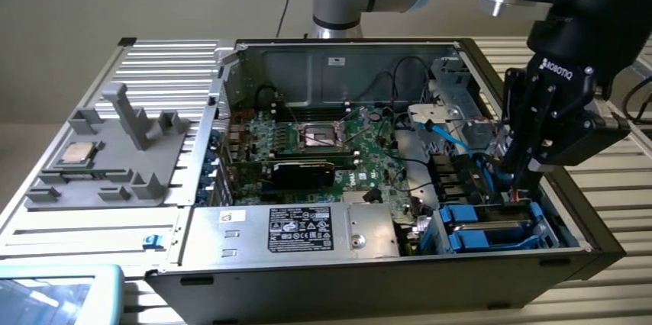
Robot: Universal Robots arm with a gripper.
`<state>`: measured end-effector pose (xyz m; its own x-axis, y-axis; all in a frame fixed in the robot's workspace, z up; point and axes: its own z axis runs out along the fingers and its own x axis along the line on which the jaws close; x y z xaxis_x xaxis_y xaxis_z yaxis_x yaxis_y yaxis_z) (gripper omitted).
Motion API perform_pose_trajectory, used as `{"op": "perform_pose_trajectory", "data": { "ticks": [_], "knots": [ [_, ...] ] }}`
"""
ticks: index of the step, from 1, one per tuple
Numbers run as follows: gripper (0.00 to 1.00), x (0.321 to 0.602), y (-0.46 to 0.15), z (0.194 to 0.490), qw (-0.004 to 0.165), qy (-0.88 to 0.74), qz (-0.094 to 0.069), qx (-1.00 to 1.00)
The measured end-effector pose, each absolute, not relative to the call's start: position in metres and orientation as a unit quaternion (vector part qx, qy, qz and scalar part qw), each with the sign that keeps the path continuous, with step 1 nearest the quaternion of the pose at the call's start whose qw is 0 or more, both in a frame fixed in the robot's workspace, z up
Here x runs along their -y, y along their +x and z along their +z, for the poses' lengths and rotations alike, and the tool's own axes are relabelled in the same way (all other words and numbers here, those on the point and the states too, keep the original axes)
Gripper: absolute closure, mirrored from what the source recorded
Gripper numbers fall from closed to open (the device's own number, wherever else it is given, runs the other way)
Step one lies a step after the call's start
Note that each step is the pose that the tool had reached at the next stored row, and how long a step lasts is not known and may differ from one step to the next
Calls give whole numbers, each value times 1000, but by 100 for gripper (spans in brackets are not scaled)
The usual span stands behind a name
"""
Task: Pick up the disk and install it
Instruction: 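Insert the second disk wire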
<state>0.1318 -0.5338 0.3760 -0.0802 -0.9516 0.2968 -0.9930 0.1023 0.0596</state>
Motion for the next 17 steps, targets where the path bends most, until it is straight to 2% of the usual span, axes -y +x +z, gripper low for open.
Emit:
{"op": "perform_pose_trajectory", "data": {
  "ticks": [5,8,12,17],
  "knots": [
    [68,534,112,376,128,665,81,731],
    [68,534,104,375,119,665,85,733],
    [68,534,103,374,105,666,77,735],
    [68,539,103,373,103,666,75,735]
  ]
}}
